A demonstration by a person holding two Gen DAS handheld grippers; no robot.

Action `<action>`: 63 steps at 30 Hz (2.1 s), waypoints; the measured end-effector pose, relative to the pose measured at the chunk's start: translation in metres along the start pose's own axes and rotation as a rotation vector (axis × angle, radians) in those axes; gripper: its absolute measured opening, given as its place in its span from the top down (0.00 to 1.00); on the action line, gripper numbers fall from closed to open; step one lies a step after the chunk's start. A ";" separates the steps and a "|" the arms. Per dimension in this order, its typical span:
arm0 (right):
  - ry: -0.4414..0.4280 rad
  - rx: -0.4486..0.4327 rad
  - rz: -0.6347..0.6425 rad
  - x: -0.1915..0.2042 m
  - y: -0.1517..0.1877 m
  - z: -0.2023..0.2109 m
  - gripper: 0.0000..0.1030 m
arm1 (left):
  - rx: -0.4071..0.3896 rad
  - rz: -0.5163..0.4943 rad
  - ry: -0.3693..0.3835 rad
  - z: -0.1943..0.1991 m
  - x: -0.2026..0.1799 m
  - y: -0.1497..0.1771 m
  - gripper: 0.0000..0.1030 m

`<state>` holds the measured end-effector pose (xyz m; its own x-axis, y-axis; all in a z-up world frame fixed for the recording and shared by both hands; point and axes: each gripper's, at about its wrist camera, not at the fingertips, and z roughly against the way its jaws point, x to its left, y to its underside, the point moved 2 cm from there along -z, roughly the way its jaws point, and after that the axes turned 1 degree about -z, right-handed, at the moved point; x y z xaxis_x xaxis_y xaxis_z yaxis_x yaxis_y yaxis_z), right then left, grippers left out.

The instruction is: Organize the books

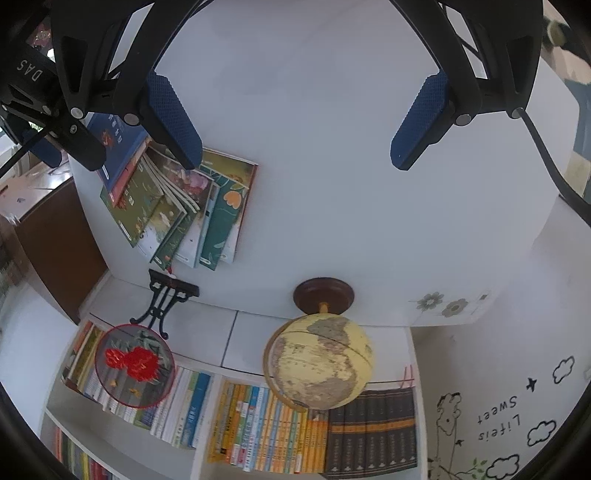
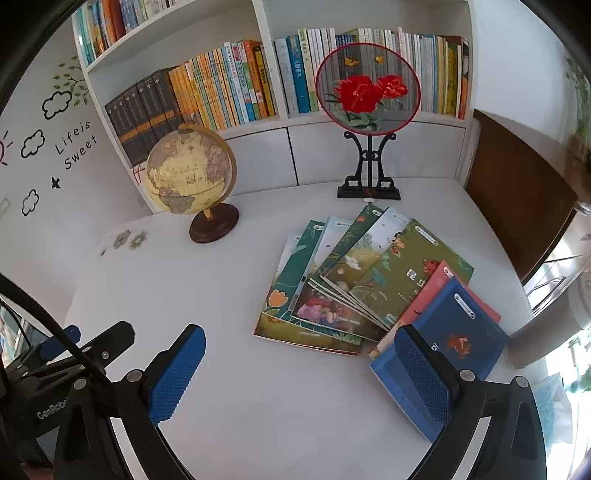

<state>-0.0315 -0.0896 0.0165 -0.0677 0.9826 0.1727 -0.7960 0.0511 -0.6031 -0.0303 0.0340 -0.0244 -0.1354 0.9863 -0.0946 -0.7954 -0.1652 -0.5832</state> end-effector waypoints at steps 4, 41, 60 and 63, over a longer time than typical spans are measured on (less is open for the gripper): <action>-0.026 0.026 -0.019 0.000 0.001 -0.006 0.01 | -0.003 -0.026 -0.054 -0.004 0.002 -0.001 0.02; 0.018 -0.049 -0.149 -0.051 0.016 0.041 0.01 | -0.045 -0.124 0.002 0.003 -0.046 -0.010 0.02; -0.108 -0.018 -0.080 -0.043 0.008 0.030 0.01 | -0.092 -0.082 -0.096 0.007 -0.039 -0.015 0.01; -0.127 0.011 -0.105 -0.048 0.008 0.025 0.01 | -0.088 -0.082 -0.089 0.004 -0.043 -0.014 0.01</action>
<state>-0.0491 -0.1413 0.0228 -0.0584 0.9416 0.3317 -0.8091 0.1500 -0.5682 -0.0154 -0.0062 -0.0088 -0.1269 0.9916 0.0257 -0.7516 -0.0792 -0.6548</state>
